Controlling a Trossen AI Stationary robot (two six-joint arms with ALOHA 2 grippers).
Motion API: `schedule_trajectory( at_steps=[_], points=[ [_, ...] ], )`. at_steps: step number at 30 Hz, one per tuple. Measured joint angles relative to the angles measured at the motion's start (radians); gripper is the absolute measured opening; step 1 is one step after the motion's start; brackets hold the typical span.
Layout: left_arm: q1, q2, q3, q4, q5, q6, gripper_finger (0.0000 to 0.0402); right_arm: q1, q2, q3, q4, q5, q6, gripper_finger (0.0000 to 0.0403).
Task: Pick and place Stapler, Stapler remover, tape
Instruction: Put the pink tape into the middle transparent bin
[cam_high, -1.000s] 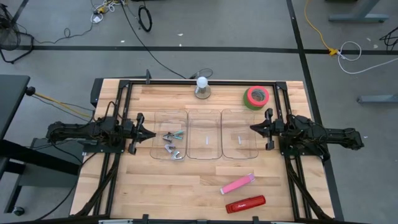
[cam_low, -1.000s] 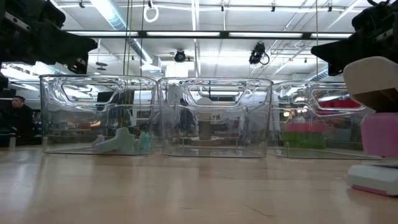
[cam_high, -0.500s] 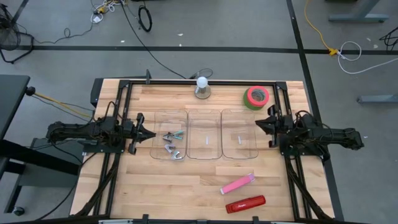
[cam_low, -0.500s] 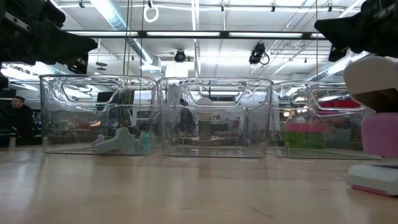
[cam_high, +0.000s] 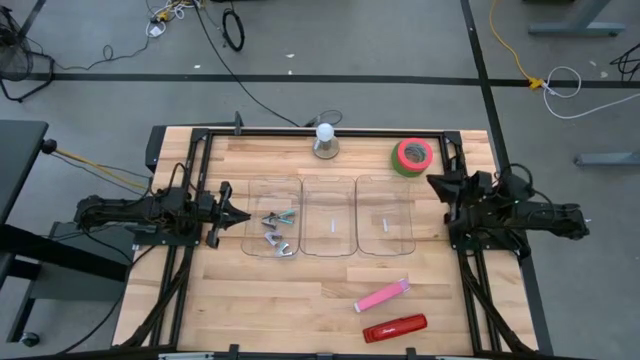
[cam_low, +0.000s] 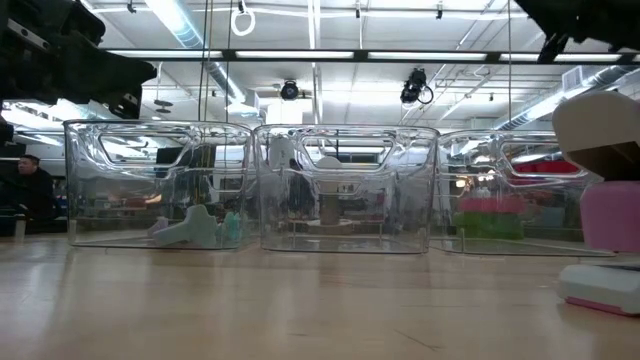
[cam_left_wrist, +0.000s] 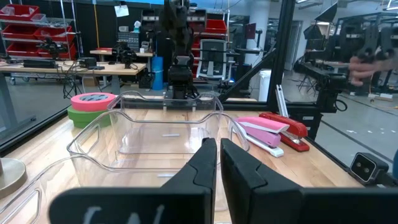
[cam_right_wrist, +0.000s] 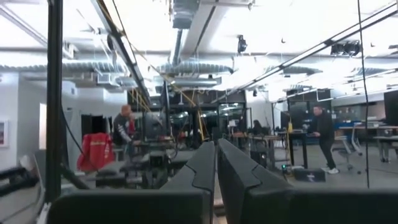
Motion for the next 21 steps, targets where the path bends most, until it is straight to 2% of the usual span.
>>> schedule_trajectory(
  at_steps=[14, 21],
  points=[
    [0.000, 0.000, 0.000, 0.000, 0.000, 0.000, 0.0025, 0.000, 0.201, 0.362, -0.301, 0.000, 0.017, 0.0022],
    [0.000, 0.000, 0.000, 0.000, 0.000, 0.000, 0.0025, 0.000, 0.283, 0.499, -0.347, 0.000, 0.017, 0.0022]
  ],
)
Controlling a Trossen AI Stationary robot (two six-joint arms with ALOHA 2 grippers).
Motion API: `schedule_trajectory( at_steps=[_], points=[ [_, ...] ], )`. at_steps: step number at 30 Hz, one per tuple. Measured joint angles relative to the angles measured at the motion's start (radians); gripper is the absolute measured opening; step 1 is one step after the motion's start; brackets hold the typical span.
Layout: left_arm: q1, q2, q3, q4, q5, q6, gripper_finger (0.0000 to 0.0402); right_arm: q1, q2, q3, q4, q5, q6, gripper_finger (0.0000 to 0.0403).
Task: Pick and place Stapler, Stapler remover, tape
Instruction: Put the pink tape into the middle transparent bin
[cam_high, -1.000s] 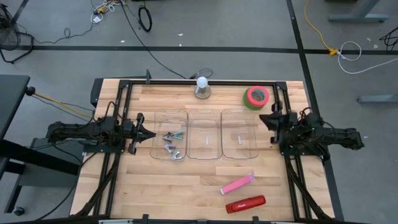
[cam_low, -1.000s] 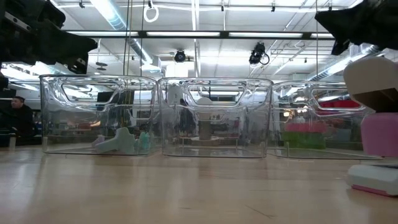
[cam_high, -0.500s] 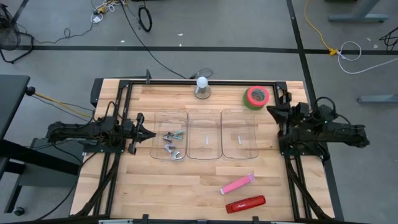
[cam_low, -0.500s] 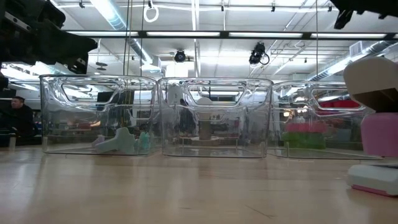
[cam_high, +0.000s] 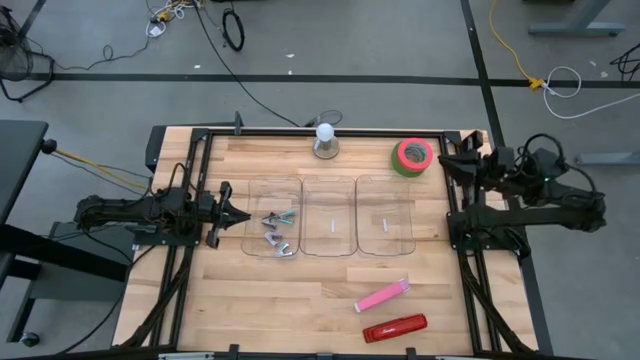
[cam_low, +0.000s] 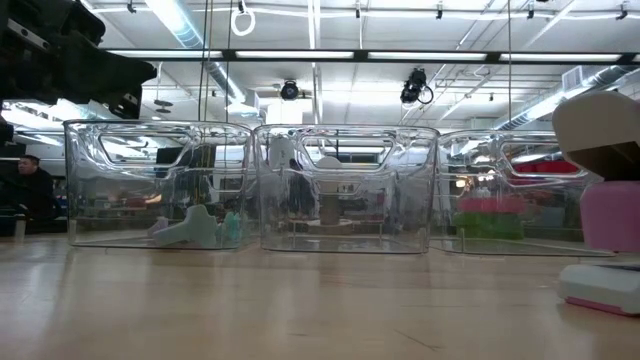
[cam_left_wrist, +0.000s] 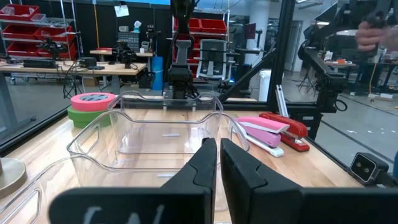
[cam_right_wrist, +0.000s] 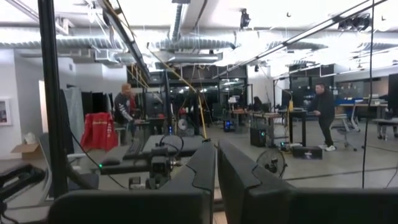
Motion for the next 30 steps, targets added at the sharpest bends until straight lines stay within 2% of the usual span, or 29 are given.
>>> schedule_trajectory(
  at_steps=[12, 30],
  points=[
    [0.000, 0.000, 0.000, 0.000, 0.000, 0.000, 0.0025, 0.000, 0.100, 0.119, -0.004, 0.000, 0.000, 0.0022],
    [0.000, 0.000, 0.000, 0.000, 0.000, 0.000, 0.0025, 0.000, 0.169, 0.127, -0.006, 0.000, -0.017, 0.0022]
  ],
)
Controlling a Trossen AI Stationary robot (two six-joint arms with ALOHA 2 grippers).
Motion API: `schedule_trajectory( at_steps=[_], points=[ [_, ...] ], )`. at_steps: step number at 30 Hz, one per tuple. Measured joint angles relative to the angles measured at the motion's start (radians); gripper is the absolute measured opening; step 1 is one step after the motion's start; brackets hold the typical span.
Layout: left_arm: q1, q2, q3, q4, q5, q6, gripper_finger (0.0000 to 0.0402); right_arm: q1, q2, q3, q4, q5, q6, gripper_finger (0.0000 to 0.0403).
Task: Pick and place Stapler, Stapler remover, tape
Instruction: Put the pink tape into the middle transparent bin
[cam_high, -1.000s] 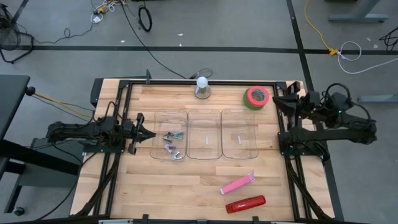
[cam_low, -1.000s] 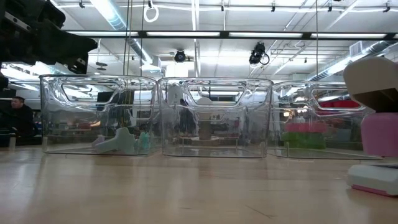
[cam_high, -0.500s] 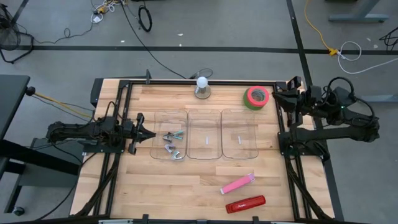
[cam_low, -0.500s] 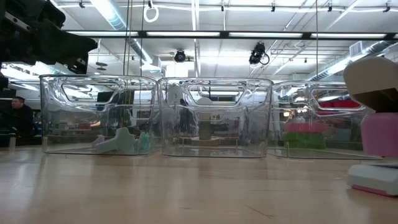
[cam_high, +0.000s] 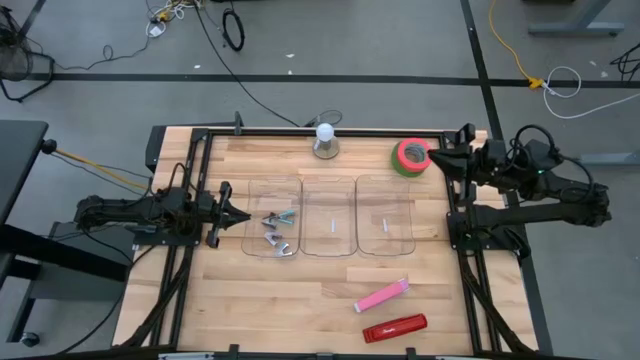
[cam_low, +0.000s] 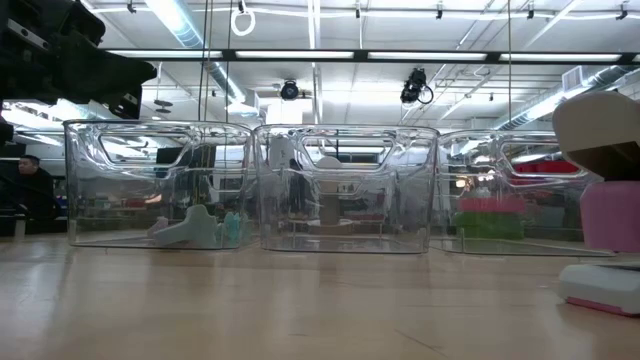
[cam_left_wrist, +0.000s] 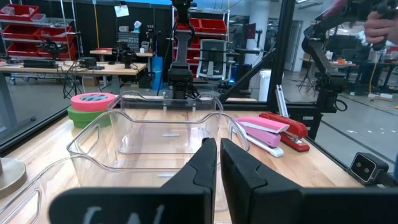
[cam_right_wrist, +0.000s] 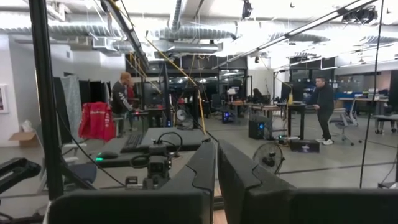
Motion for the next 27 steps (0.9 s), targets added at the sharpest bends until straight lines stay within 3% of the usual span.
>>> schedule_trajectory(
  at_steps=[10, 20, 27],
  points=[
    [0.000, 0.000, 0.000, 0.000, 0.000, 0.000, 0.0025, -0.012, 0.010, 0.002, -0.010, -0.001, -0.007, 0.0022],
    [0.000, 0.000, 0.000, 0.000, 0.000, 0.000, 0.0025, -0.084, 0.048, 0.147, -0.359, -0.001, 0.015, 0.0022],
    [0.000, 0.000, 0.000, 0.000, 0.000, 0.000, 0.0025, -0.177, 0.076, 0.237, -0.483, -0.015, 0.017, 0.0022]
  ],
)
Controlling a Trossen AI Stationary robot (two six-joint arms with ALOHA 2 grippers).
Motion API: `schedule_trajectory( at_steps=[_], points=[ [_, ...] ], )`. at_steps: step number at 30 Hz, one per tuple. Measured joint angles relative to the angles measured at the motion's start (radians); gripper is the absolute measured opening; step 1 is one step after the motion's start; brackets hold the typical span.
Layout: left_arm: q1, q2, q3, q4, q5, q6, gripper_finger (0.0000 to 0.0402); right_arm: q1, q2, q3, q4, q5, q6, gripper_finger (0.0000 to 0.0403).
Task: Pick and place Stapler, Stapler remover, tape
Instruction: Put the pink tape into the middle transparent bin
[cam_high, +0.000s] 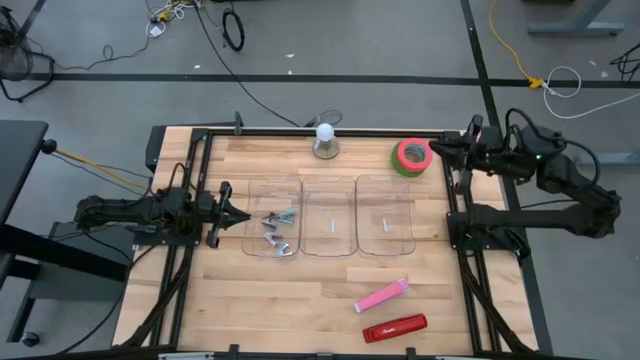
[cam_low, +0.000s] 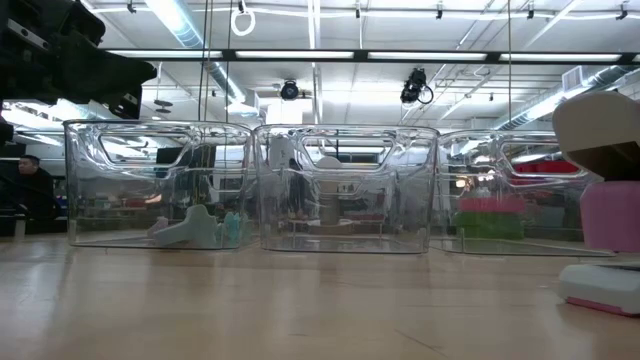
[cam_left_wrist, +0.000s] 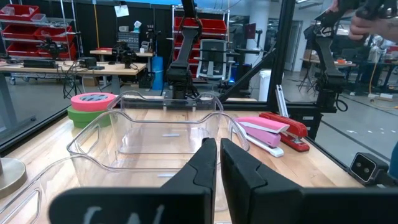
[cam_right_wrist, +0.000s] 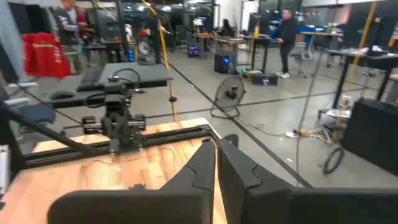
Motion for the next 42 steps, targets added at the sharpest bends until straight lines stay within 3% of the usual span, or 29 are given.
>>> schedule_trajectory(
  at_steps=[10, 25, 42],
  points=[
    [0.000, 0.000, 0.000, 0.000, 0.000, 0.000, 0.0025, -0.226, 0.031, 0.026, -0.085, -0.140, 0.026, 0.0022],
    [0.000, 0.000, 0.000, 0.000, 0.000, 0.000, 0.0025, -0.508, 0.123, 0.026, -0.215, -0.206, 0.022, 0.0022],
    [0.000, 0.000, 0.000, 0.000, 0.000, 0.001, 0.0025, -0.568, 0.323, 0.026, -0.248, -0.205, 0.021, 0.0022]
  ],
)
